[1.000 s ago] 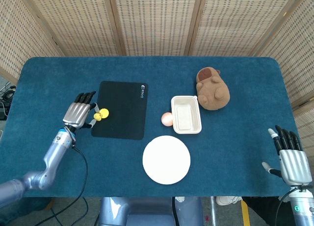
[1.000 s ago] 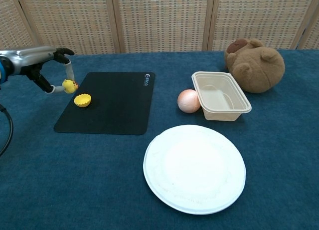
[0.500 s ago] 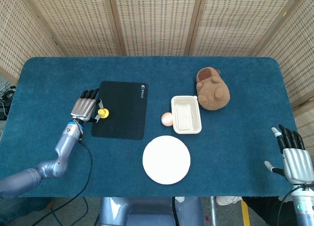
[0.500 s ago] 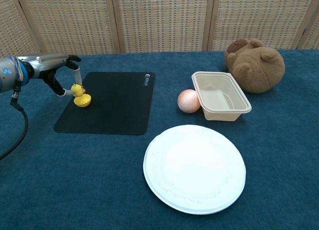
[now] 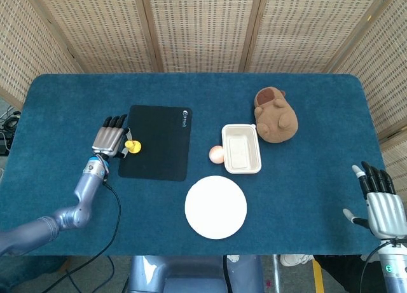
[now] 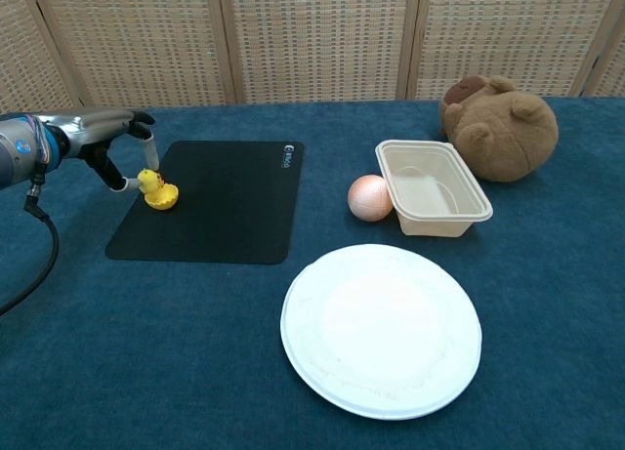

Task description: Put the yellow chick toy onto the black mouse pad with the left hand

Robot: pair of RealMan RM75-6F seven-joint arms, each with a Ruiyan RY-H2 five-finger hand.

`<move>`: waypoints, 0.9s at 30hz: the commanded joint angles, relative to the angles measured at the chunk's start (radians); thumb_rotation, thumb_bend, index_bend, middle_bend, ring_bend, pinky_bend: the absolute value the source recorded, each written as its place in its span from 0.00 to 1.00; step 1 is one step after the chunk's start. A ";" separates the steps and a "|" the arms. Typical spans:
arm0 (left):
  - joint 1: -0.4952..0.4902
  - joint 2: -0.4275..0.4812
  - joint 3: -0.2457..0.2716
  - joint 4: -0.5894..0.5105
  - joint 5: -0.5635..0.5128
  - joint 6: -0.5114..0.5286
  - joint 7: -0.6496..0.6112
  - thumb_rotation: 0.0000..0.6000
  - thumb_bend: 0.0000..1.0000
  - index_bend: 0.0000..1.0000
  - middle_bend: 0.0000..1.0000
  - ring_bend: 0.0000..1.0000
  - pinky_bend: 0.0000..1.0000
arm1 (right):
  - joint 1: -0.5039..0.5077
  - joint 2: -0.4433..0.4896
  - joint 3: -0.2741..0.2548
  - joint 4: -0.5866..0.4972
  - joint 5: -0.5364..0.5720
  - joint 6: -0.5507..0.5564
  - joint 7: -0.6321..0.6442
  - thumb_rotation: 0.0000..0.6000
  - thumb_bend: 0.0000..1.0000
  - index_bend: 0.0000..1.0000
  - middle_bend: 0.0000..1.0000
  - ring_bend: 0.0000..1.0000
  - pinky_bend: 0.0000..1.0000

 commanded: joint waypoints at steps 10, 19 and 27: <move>0.049 0.098 0.003 -0.124 0.068 0.062 -0.083 1.00 0.28 0.01 0.00 0.00 0.00 | 0.000 -0.003 -0.007 -0.001 -0.012 0.004 -0.007 1.00 0.00 0.08 0.00 0.00 0.00; 0.338 0.419 0.067 -0.515 0.275 0.425 -0.261 1.00 0.14 0.00 0.00 0.00 0.00 | -0.004 -0.003 -0.019 -0.013 -0.037 0.014 -0.013 1.00 0.00 0.08 0.00 0.00 0.00; 0.584 0.485 0.214 -0.669 0.419 0.714 -0.254 1.00 0.12 0.00 0.00 0.00 0.00 | -0.009 -0.009 -0.022 -0.016 -0.054 0.034 -0.032 1.00 0.00 0.08 0.00 0.00 0.00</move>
